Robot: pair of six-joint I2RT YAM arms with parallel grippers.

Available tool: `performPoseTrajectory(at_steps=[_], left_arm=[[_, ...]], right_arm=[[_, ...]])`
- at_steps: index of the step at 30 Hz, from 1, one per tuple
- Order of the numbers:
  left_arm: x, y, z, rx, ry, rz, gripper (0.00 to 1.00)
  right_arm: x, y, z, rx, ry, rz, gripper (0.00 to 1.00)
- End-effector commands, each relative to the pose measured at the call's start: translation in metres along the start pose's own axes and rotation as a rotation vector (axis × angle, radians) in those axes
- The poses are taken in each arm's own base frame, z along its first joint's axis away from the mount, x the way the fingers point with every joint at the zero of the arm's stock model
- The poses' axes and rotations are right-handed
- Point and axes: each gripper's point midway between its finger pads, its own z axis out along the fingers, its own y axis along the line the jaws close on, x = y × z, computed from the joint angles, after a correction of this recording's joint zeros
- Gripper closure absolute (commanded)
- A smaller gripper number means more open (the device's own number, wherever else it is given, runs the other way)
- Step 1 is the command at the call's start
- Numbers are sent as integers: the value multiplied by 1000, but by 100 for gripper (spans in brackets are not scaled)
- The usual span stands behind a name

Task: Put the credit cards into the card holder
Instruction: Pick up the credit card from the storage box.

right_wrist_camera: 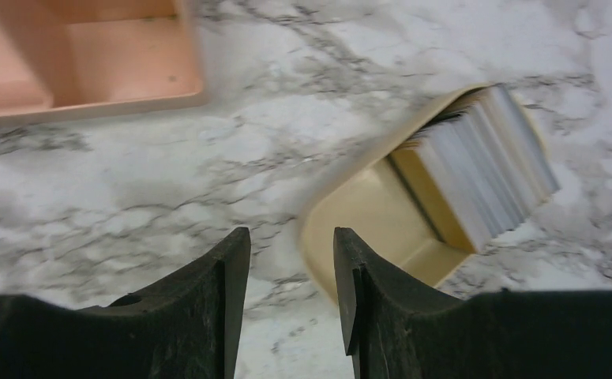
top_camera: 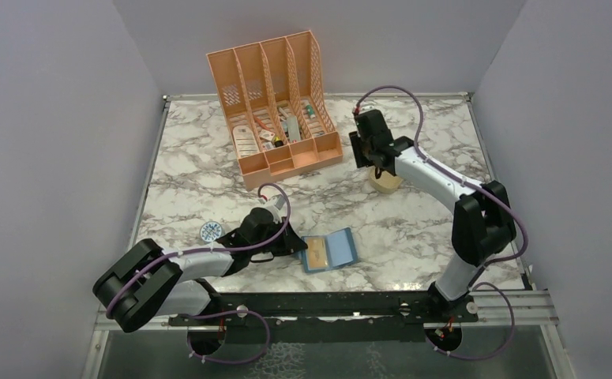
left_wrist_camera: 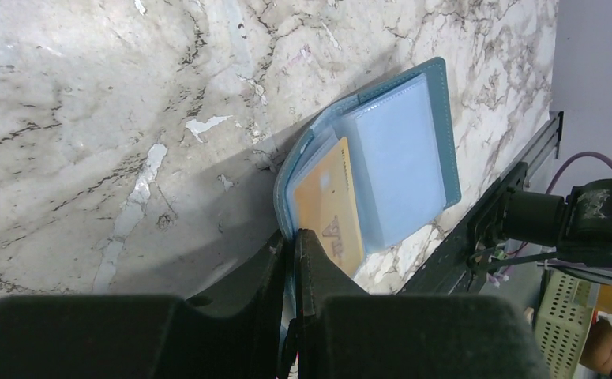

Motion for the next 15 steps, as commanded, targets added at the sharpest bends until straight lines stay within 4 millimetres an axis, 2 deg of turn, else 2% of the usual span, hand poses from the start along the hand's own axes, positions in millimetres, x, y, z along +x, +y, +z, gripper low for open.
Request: performPoseTrajectory(at_steps=[1, 4, 9, 15], left_arm=[[2, -8, 1, 30, 30, 24, 89], [2, -10, 1, 35, 33, 24, 89], [1, -11, 1, 37, 34, 24, 89], [1, -12, 4, 35, 43, 26, 89]], right_arm=[[-6, -62, 14, 206, 40, -94, 56], [-1, -84, 25, 270, 86, -136, 53], [9, -116, 31, 369, 137, -177, 50], [21, -128, 38, 379, 162, -200, 46]])
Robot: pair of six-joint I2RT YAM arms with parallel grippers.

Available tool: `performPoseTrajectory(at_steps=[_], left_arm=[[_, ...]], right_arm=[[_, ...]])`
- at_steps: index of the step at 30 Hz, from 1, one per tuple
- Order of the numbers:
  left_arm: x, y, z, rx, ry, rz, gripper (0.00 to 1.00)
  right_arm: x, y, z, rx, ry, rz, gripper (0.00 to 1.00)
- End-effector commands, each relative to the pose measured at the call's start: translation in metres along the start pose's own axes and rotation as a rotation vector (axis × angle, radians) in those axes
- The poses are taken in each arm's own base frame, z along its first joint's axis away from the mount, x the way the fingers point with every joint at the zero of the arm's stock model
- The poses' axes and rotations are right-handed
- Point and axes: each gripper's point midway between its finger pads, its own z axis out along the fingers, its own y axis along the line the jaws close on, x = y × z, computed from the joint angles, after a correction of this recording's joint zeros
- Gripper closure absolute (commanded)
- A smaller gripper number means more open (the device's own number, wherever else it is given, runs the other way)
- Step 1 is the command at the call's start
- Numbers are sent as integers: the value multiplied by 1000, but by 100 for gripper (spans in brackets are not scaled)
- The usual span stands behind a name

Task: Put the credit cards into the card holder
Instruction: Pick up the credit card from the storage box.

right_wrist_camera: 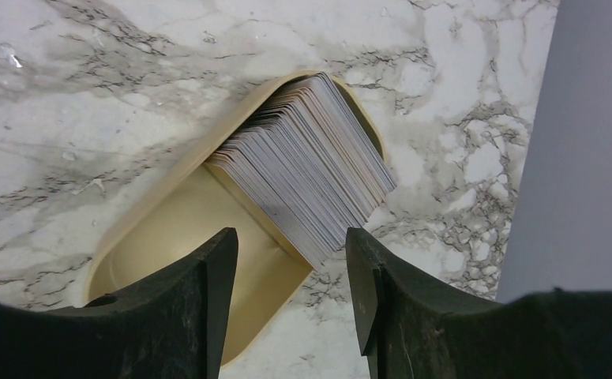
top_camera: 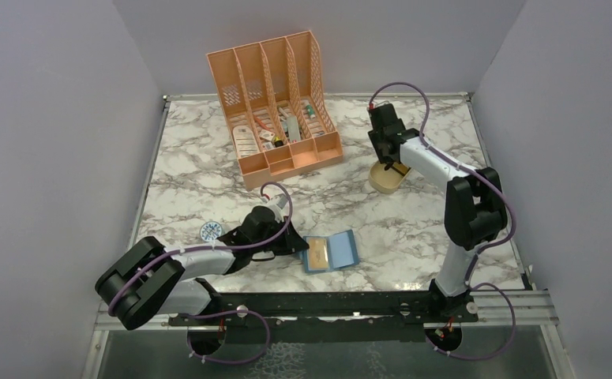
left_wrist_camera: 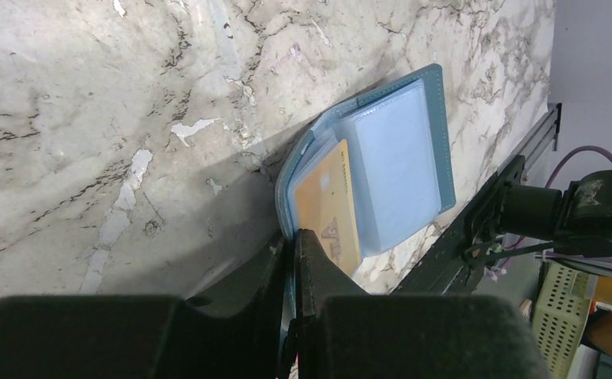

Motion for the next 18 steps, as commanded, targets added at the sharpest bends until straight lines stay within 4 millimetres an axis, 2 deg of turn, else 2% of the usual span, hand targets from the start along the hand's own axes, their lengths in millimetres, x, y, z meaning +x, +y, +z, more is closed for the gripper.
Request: performPoseTrajectory(at_steps=[1, 9, 18], left_arm=[[0, -8, 2, 25, 22, 21, 89], [-1, -9, 2, 26, 23, 21, 89], [0, -9, -1, 30, 19, 17, 89]], right_arm=[[7, -13, 8, 55, 12, -46, 46], [17, -11, 23, 91, 54, -88, 46], [24, -16, 30, 145, 89, -112, 48]])
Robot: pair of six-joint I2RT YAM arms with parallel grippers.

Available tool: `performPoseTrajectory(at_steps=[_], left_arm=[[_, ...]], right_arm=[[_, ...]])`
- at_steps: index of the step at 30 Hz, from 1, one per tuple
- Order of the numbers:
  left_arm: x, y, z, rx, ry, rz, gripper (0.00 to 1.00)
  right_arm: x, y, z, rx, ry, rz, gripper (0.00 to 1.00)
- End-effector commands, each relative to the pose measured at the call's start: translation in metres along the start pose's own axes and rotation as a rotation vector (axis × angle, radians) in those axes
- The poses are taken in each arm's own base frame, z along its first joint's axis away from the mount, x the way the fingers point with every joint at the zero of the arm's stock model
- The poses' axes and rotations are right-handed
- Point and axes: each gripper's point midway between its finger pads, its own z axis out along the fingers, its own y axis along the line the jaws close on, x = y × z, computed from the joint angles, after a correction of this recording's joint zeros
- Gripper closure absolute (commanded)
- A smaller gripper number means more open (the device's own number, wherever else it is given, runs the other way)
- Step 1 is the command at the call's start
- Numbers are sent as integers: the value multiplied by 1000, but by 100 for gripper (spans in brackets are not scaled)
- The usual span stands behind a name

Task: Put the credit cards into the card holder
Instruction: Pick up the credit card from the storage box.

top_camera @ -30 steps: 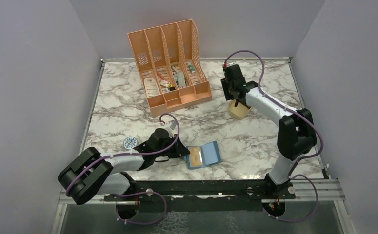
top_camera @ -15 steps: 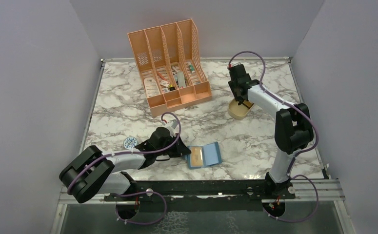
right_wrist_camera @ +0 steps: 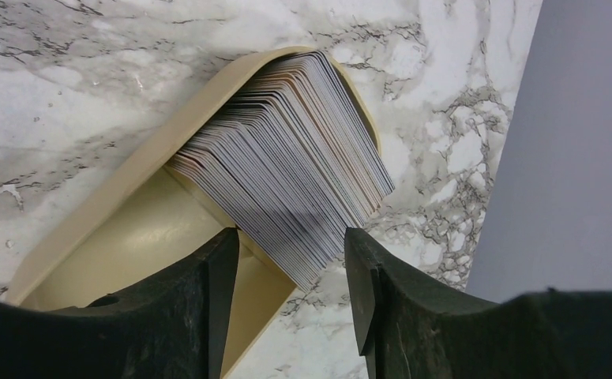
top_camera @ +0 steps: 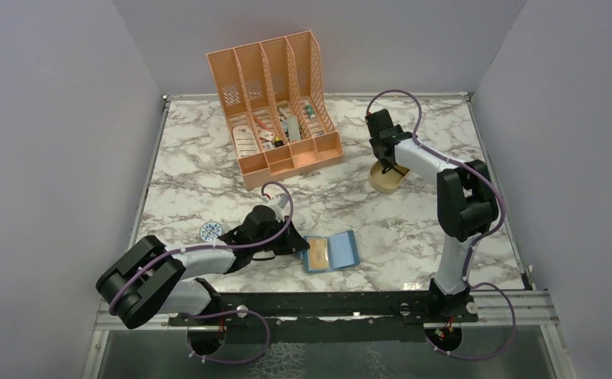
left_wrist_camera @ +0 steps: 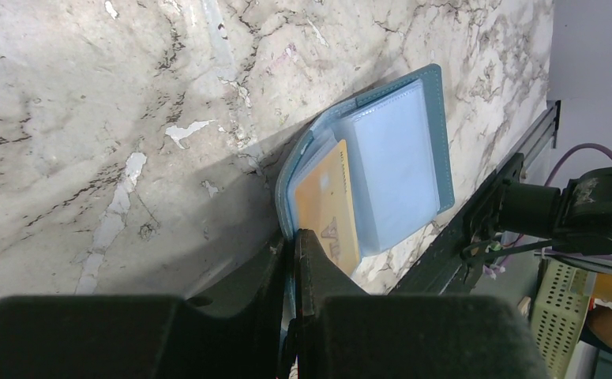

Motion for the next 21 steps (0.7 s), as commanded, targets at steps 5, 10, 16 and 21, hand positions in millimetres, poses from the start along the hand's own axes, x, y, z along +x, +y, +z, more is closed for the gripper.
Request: performPoseTrajectory(at_steps=[5, 10, 16, 21], left_arm=[[0, -8, -3, 29, 5, 13, 89], [0, -7, -4, 29, 2, 13, 89], [0, -6, -4, 21, -6, 9, 89], [-1, -6, -4, 20, -6, 8, 89]], right_arm=[[3, -9, 7, 67, 18, -7, 52], [4, -9, 5, 68, 23, -7, 59], [0, -11, 1, 56, 10, 9, 66], [-1, -9, -2, 41, 8, 21, 70]])
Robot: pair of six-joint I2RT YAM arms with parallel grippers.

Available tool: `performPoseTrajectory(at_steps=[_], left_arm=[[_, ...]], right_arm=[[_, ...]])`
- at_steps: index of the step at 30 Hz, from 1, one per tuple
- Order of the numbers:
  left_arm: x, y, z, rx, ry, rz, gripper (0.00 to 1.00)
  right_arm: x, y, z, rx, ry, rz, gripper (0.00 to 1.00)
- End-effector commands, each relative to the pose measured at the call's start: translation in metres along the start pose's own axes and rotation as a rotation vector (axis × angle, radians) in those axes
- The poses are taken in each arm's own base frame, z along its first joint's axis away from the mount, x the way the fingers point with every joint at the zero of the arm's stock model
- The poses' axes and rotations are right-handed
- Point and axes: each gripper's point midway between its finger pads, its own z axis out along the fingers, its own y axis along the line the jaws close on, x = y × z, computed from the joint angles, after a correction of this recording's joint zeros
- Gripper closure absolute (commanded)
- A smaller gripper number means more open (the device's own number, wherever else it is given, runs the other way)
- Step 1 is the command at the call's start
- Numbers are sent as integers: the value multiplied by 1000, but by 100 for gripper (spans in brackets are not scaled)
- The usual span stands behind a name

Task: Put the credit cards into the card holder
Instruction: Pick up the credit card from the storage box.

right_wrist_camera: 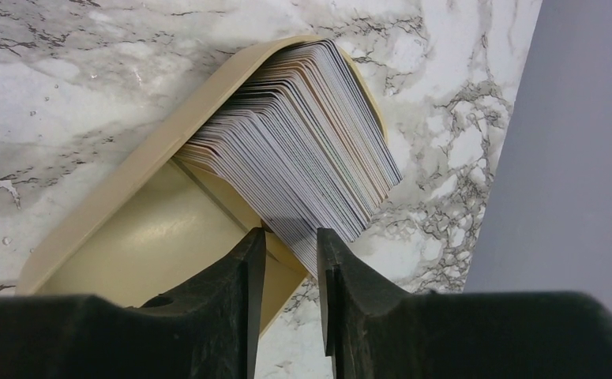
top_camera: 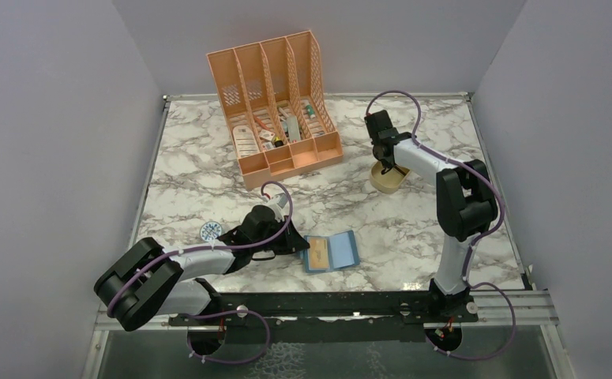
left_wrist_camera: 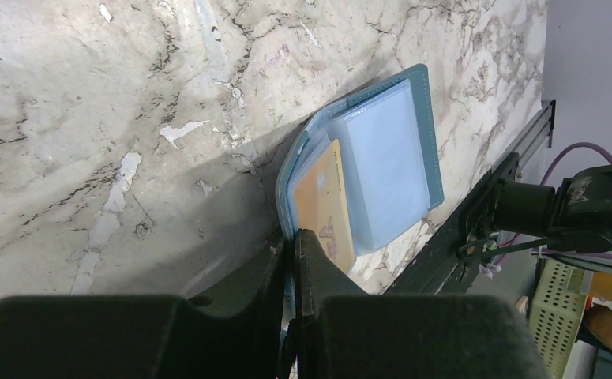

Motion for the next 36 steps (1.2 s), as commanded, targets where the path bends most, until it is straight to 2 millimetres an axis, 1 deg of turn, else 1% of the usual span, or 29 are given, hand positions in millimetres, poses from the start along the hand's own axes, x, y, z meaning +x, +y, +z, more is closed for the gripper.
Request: performPoseTrajectory(at_steps=[1, 12, 15, 17, 18, 23, 26, 31, 33, 36], left_arm=[[1, -3, -2, 11, -1, 5, 89], [1, -2, -2, 7, -1, 0, 89], [0, -1, -1, 1, -4, 2, 89], [-1, 0, -1, -6, -5, 5, 88], [-1, 1, 0, -12, -6, 7, 86], [-4, 6, 1, -48, -10, 14, 76], [-7, 5, 1, -55, -17, 15, 71], [-16, 8, -4, -120, -39, 26, 62], [-23, 9, -7, -151, -57, 40, 57], [-34, 3, -13, -164, -88, 54, 49]], right_arm=[[-6, -8, -4, 21, -11, 31, 71], [-10, -9, -14, -18, -18, 61, 87], [-13, -5, -21, -59, -20, 69, 92], [-16, -1, -30, -94, -32, 73, 97], [-18, 1, -35, -116, -39, 73, 99], [-25, 15, -61, -232, -73, 62, 99], [-23, 19, -72, -264, -78, 58, 99], [-19, 24, -91, -306, -76, 78, 99], [-20, 26, -103, -338, -87, 101, 99], [-23, 31, -123, -405, -125, 125, 99]])
